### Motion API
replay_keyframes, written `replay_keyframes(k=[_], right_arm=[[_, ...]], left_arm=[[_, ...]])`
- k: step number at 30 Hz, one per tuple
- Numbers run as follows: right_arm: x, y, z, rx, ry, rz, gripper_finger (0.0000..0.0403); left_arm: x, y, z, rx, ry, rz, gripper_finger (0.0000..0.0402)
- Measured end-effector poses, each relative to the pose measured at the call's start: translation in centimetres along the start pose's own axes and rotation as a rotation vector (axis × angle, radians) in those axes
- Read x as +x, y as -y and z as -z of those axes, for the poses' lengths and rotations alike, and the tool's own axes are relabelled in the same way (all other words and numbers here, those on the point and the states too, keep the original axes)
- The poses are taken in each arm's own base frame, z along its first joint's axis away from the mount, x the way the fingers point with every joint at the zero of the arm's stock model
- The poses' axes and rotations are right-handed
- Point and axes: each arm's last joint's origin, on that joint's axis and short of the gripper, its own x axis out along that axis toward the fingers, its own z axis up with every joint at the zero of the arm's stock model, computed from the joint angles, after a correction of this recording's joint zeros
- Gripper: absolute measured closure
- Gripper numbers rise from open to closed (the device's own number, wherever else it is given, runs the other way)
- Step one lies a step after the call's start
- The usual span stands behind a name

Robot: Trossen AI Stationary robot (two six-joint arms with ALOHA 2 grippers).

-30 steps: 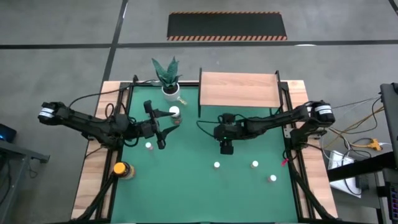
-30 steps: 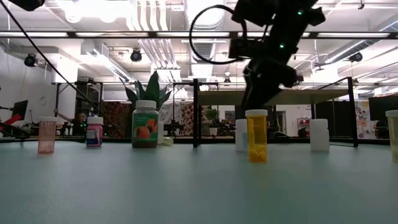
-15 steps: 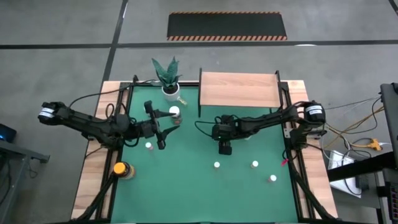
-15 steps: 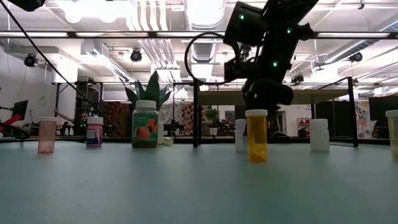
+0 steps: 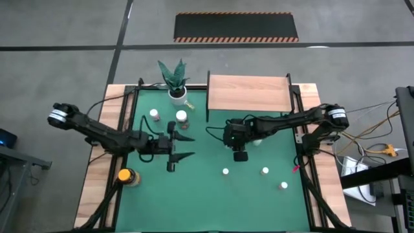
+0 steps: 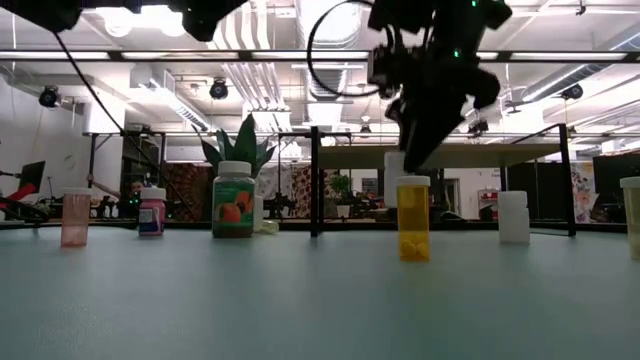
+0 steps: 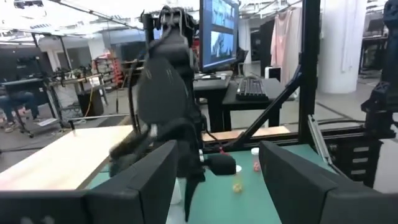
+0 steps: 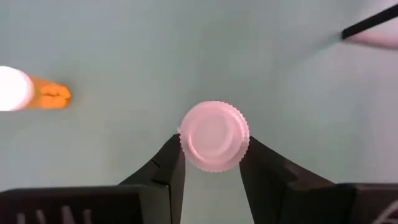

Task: Pick and place medicine bottles onto shelf by color
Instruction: Put the left white pill bottle on the shelf

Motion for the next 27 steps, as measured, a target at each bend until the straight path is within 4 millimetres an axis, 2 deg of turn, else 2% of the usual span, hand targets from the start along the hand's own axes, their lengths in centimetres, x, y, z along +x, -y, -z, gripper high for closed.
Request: replay_keyframes(k=[7,27], right_arm=[[-1.9,0.0,-0.5,-0.024,0.051,-0.038,0.0276],[-2.0,-0.1,-0.4,-0.046,0.040,-0.041,0.0279]], left_arm=[[1.5,0.6,1.4,-0.009,0.030,-0.003,0.0191],[1.6,0.6,1.5,-0.011,0.038,-0.013,0.0191]])
